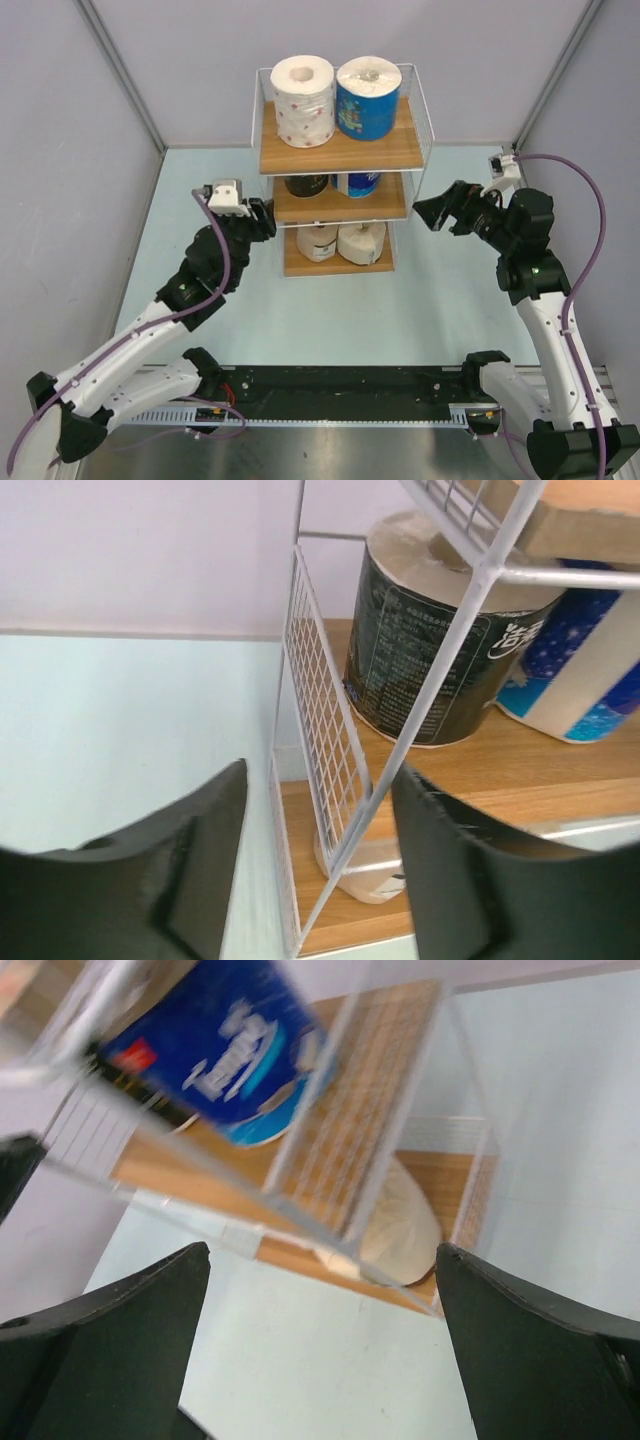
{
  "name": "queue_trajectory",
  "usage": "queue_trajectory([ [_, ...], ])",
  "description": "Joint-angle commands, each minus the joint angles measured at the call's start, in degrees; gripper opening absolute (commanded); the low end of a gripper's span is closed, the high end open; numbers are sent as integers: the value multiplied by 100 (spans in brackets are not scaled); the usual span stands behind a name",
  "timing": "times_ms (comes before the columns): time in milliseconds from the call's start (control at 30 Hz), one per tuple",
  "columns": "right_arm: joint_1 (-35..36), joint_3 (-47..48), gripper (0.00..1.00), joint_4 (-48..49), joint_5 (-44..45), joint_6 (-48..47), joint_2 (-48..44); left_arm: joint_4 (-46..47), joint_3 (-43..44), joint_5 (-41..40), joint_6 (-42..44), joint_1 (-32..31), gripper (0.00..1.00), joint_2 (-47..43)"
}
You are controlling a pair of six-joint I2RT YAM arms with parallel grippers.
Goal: Place and organize the paper towels onto the shelf
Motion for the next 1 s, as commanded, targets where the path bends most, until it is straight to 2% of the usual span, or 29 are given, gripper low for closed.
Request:
queue_trajectory([
  [0, 110, 31, 100, -25, -1129, -419, -394, -151, -84, 608, -271, 58, 70, -448],
  [167, 110, 31, 100, 53, -1938, -517, -876, -178, -259, 1539, -630, 58, 75, -1020],
  [400, 101, 22, 100, 519, -1633, -218, -1194, -64, -831, 1725, -1186, 58, 78, -2540],
  [500, 110, 31, 100, 625, -983, -69, -1246, -116, -814, 1121, -1353, 58, 79, -2989],
  [567, 110, 31, 100, 634, -228, 28, -1290, -177, -744, 647, -1458, 58, 79, -3016],
  [600, 92, 31, 100, 616, 62, 107, -1326, -352, -709, 148, -1476, 66, 79, -2938],
  [667, 101, 22, 100, 529, 993, 169, -1457, -502, -499, -242, -1424, 84, 78, -2544],
  [733, 92, 22, 100, 467, 1852, 265, -1580, -468, -392, -559, -1362, 189, 73, -2296],
  [767, 101, 31, 100, 432, 2093, 292, -1624, -294, -313, -560, -1266, 277, 67, -2060],
  [833, 84, 31, 100, 414, 2497, 345, -1712, -5, -225, -367, -1230, 688, 63, -1909],
  [900, 66, 57, 100, 388, 2499, 371, -1739, 120, -111, -105, -1291, 1075, 57, -1682],
  [933, 66, 66, 100, 344, 2499, 397, -1730, 147, -67, 254, -1474, 1547, 55, -1610],
  [967, 48, 83, 100, 326, 2499, 415, -1713, 147, 20, 536, -1589, 1804, 49, -1523],
])
